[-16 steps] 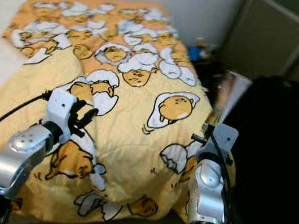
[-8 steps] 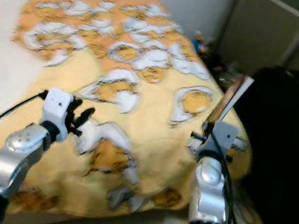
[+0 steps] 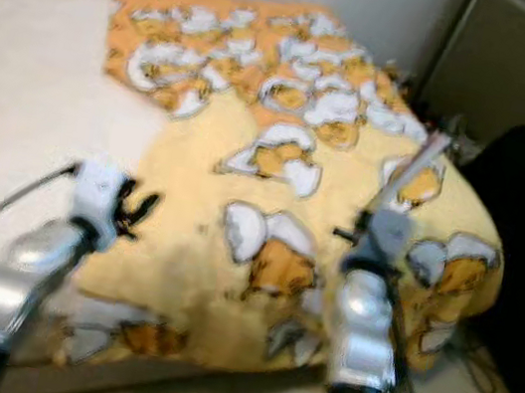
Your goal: Clean up the room
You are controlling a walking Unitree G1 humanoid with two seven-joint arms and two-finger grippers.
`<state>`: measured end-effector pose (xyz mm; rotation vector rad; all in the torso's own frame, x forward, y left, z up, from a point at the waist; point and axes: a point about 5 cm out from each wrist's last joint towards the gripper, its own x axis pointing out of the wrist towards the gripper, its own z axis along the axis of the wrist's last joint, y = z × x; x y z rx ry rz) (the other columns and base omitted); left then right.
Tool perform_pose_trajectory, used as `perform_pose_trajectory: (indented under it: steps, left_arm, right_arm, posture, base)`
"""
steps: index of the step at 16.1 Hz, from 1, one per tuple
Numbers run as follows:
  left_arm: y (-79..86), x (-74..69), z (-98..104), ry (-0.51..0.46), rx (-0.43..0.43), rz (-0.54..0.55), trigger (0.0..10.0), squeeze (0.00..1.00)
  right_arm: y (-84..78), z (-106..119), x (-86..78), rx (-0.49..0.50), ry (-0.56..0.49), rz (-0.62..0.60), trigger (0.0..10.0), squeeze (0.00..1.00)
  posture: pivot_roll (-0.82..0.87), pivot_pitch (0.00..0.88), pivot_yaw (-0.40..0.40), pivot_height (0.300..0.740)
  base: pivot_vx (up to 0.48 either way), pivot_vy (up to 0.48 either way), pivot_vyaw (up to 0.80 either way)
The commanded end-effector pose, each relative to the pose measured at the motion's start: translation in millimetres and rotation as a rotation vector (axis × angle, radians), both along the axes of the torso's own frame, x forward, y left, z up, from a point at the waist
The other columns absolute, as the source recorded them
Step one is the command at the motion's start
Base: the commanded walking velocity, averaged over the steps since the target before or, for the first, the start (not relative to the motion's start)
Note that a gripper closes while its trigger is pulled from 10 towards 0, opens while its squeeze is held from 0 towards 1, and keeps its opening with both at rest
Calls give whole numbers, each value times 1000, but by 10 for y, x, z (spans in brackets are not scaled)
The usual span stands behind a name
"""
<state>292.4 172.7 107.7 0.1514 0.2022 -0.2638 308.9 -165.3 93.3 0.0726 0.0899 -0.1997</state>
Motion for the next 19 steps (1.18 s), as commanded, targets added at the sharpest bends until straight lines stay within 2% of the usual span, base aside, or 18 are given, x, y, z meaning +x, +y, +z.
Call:
perform_pose_trajectory:
  steps: [1, 19]
  left_arm:
    - [-69, 24, 38, -16, -6, -16, 10000, 0]
    - [-66, 31, 36, -21, -2, -14, 10000, 0]
  right_arm:
    - [-36, 180, 52, -33, -73, 5, 10000, 0]
    - [-4, 252, 67, -59, -98, 29, 10000, 0]
  posture:
    - [-27, 0, 7, 740]
    - [-22, 0, 4, 740]
  base:
    - [0, 480, 0]
    - [0, 480, 0]
